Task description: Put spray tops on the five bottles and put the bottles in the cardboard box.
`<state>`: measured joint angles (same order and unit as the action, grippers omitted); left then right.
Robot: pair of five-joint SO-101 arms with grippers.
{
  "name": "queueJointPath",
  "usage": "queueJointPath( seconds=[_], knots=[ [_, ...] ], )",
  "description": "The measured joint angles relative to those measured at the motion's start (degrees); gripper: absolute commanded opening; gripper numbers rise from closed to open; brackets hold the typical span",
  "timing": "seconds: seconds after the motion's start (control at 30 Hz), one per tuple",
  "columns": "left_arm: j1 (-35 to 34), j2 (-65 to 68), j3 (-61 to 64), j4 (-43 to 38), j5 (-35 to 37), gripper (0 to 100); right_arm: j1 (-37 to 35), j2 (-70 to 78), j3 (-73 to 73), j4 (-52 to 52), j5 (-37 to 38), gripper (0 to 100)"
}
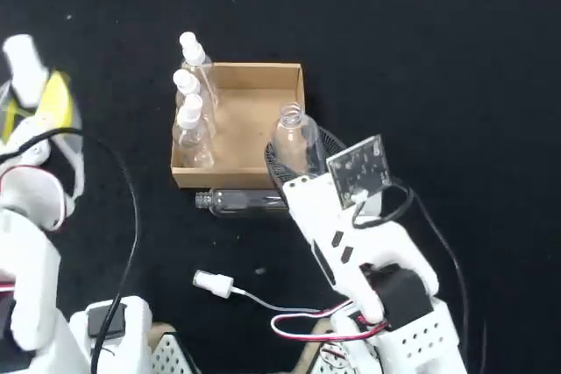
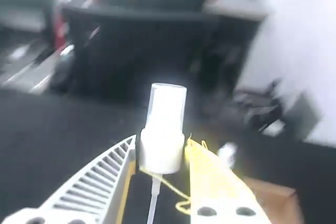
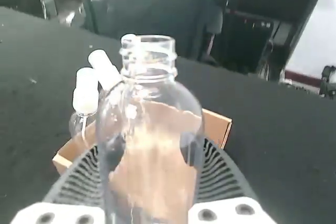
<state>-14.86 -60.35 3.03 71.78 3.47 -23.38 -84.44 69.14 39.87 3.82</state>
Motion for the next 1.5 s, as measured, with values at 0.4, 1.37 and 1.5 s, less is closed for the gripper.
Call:
queueJointPath(
  seconds=[0.4,1.37,1.5],
  knots=[
    [29.2,-0.1,0.6,-24.2,5.7,3,-0.2,-10.2,10.5,-7.8,-3.6,1.1],
    [47.9,0.4,25.4,-45.7,5.7,3,-0.2,-10.9,11.7,-7.8,-3.7,1.1],
    [48.0,0.4,25.7,-44.9,5.7,3,-0.2,-10.9,11.7,-7.8,-3.7,1.1]
  ],
)
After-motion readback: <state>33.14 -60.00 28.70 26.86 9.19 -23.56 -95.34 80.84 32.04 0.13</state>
